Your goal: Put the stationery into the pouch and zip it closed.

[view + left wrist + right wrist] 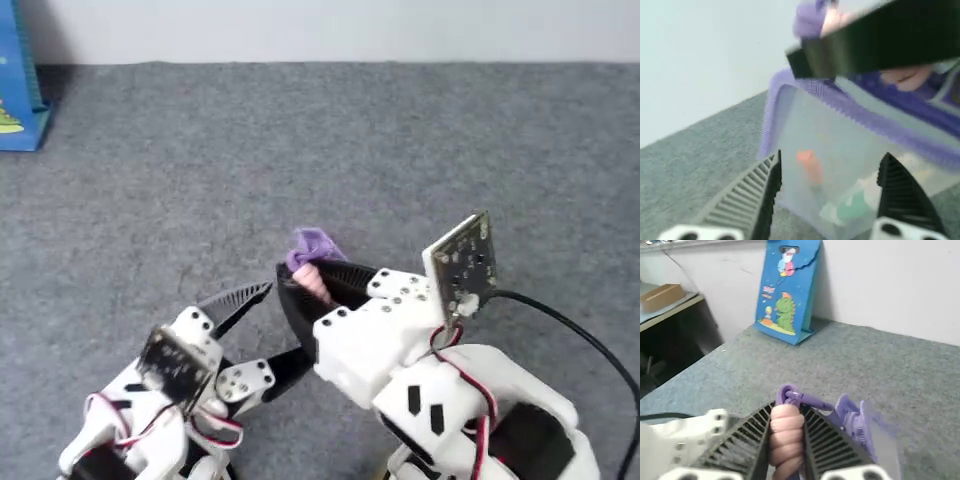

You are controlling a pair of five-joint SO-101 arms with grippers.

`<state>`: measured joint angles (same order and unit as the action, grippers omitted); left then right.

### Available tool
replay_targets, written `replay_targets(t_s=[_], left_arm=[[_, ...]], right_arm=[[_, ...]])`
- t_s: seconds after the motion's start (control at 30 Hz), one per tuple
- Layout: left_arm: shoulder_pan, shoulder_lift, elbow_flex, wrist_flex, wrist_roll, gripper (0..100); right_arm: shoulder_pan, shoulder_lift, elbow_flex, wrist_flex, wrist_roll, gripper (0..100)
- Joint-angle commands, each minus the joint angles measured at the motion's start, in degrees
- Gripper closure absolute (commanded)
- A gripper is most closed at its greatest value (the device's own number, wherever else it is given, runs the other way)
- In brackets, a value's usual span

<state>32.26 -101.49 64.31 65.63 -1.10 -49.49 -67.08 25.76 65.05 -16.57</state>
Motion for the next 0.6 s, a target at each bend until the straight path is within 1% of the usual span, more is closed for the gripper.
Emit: replay_targets(t_s=[0.0, 0.1, 0.27, 0.4, 0.5, 0.57], left_arm=[[0.2, -0.1, 1.3, -4.4, 3.9, 70], [-0.5, -0.2, 1.0, -4.1, 5.5, 70], [-7.5, -0.2, 0.6, -2.4, 5.5, 70], [-10.7, -0.2, -3.6, 3.3, 5.4, 70], [-10.9, -0.2, -7.7, 7.3, 4.7, 70], [-10.5, -0.2, -9.6, 9.0, 2.6, 70]], right_arm=[[-5.1, -0.5, 0.1, -0.7, -0.6, 99.1], [-7.5, -1.0, 0.0, 3.0, -0.6, 99.1], [-7.7, -1.2, -0.7, 11.4, -0.6, 99.1], [-7.7, -4.0, -0.4, 14.0, -0.4, 99.1], [-8.0, -6.5, -0.4, 14.3, -0.2, 99.1], [-8.1, -7.3, -0.4, 15.7, 0.2, 99.1]])
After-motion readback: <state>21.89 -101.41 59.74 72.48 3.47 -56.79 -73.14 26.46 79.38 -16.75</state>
